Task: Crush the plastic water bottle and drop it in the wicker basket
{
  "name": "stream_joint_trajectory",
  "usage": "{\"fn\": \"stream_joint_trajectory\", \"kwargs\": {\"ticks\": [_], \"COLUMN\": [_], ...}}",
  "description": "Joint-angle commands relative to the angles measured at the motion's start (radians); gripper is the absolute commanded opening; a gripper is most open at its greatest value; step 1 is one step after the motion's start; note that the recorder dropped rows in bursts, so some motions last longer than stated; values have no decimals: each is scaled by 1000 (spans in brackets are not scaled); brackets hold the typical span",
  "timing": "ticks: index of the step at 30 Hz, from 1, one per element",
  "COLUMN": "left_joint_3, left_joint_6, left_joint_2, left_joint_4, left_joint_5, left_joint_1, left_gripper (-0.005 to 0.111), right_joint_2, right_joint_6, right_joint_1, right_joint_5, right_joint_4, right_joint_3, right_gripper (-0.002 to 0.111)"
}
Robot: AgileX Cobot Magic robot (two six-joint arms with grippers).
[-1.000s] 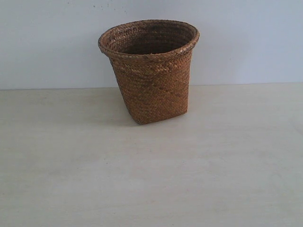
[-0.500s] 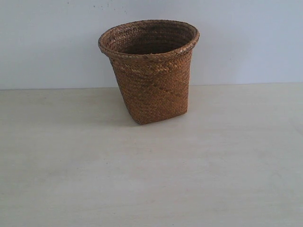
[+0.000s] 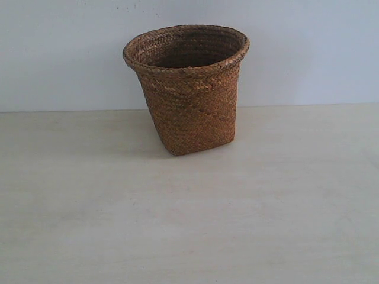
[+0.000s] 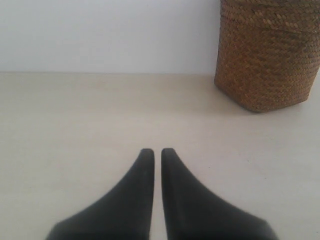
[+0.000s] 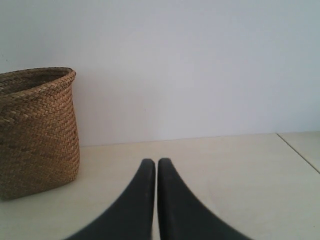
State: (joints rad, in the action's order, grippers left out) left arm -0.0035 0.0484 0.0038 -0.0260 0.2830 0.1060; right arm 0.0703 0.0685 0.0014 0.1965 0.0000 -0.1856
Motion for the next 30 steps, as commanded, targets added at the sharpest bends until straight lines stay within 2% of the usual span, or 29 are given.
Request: {"fn": "stream_joint_trajectory", "kwargs": {"ticks": [1,8,16,27,30], "left_joint_3": [3,3,3,3,3], "left_joint_6": [-4,-4,-4,-4,-4], "left_joint_2": [-4,-4,-4,-4,-4], "left_joint_4": [-8,-8,-8,-8,-8], "left_joint_5": [-1,-1,-1,-1,-1], "left_joint_1": [-3,-3,-3,-3,-3], "left_gripper": [4,4,4,4,4], "right_joint_2": [-2,-2,-2,-65,-70], "right_joint_6": [2,2,0,-4,-4], "right_joint_1": [-3,-3,-3,-3,-3], "right_joint_5": [-5,-7,70,62,80], "right_joint_4": [0,-6,-12,10,19], "right_joint_3": [6,6,12,186,186], "right_gripper": [0,0,0,0,0]}}
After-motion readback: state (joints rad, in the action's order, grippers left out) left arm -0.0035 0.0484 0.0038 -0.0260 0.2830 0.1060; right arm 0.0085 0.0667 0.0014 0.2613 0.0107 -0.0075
